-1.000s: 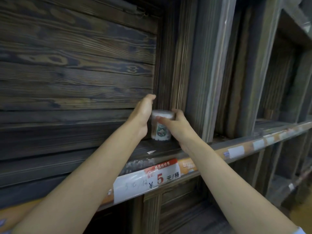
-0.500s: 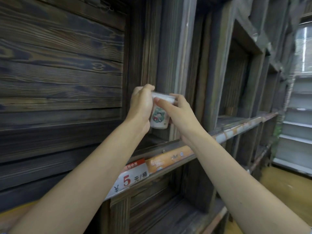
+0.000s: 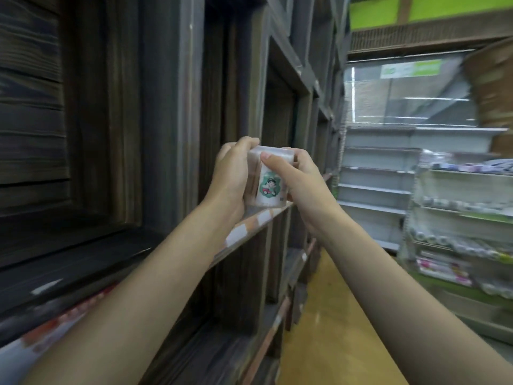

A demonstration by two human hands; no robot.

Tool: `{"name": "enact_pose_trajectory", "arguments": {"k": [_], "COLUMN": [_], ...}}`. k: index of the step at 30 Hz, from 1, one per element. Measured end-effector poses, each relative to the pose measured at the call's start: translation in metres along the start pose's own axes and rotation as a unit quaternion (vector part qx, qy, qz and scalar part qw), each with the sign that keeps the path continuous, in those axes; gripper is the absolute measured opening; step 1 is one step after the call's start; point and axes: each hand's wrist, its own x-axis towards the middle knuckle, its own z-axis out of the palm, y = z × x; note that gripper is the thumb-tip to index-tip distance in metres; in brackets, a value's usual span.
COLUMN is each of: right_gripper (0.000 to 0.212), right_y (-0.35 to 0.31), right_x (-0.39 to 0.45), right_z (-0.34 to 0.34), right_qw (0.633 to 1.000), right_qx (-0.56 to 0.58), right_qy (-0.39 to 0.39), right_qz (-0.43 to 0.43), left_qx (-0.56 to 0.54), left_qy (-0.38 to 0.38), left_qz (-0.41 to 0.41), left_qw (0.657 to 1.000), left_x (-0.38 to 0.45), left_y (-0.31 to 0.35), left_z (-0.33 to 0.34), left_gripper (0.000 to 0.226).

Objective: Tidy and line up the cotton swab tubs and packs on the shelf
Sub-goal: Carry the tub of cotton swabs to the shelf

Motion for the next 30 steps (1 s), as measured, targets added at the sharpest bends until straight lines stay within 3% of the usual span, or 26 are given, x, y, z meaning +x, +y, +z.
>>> {"name": "enact_pose_trajectory", "arguments": {"k": [7,15,30], "right_gripper": [0.049,0.044,0.043], "right_y": [0.005,0.006,0.014], "right_x": [-0.011,-0.031,-0.030], "right_z": [-0.056,-0.114,-0.220], "right_qw": [0.996,0.985,0.981], "right_qx": [-0.038,-0.076,-0.092], "right_qy": [0.071,0.150,0.166], "right_qz": [0.024,0.039,0.037], "left_qx": [-0.031,-0.065,-0.049], "left_qy": [-0.090,-0.141,-0.196], "left_qz": [-0.048,-0.082,-0.098], "left_qw": [0.994,0.984,0.974], "left_x": [0.006,-0.005,-0.011], "left_y": [-0.033,-0.061,-0.105], "left_z": [0.048,0.106,0.198], "left_gripper": [0.022,0.025,0.022]}}
